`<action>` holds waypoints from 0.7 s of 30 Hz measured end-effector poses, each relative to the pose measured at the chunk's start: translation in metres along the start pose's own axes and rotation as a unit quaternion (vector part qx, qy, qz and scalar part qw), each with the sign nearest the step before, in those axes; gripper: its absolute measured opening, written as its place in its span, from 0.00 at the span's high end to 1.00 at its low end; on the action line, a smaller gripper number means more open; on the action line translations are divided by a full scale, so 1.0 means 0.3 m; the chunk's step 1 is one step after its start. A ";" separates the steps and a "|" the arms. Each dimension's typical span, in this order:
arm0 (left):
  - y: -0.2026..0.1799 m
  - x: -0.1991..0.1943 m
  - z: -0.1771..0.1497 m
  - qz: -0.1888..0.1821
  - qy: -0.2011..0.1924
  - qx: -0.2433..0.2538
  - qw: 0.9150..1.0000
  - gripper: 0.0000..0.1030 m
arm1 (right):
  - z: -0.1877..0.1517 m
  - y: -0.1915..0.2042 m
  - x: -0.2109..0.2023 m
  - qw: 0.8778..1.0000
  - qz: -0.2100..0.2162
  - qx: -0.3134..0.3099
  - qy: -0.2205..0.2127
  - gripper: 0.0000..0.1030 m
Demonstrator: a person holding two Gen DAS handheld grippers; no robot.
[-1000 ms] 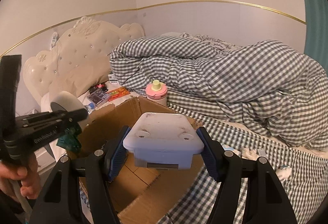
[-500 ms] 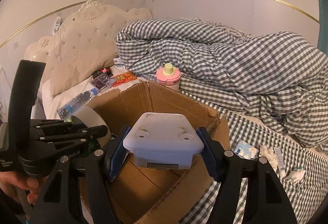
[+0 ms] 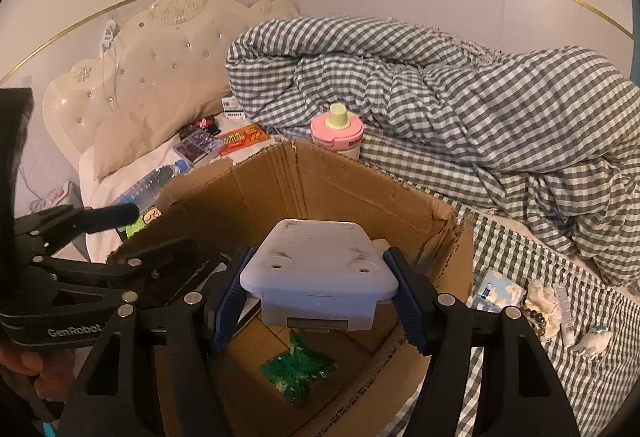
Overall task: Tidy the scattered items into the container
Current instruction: 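Open both grippers to drop the tape roll and white box into the box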
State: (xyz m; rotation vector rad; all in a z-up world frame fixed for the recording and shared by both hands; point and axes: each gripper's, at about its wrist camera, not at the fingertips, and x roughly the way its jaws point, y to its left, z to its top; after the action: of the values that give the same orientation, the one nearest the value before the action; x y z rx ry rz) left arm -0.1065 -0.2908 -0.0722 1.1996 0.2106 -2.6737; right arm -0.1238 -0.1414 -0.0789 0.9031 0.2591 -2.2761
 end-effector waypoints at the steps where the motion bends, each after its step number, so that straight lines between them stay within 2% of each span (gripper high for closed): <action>1: 0.004 0.001 -0.001 0.006 -0.001 0.001 1.000 0.20 | -0.003 0.004 0.008 1.000 0.000 -0.002 0.003 0.37; 16: 0.100 -0.032 0.015 0.024 -0.017 -0.034 0.999 0.20 | -0.045 0.062 0.084 0.999 -0.001 -0.030 0.042 0.36; 20: 0.110 -0.056 0.020 0.026 -0.023 -0.039 0.999 0.20 | -0.033 0.072 0.031 0.999 -0.022 -0.046 0.017 0.20; 21: 0.114 -0.062 0.022 0.025 -0.024 -0.040 0.999 0.20 | -0.029 0.071 0.012 0.998 -0.029 -0.049 0.008 0.19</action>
State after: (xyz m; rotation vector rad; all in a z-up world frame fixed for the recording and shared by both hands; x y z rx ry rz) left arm -0.0909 -0.3229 -0.0555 1.1019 0.2746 -2.6214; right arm -0.1072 -0.1560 -0.0866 0.8744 0.4052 -2.2877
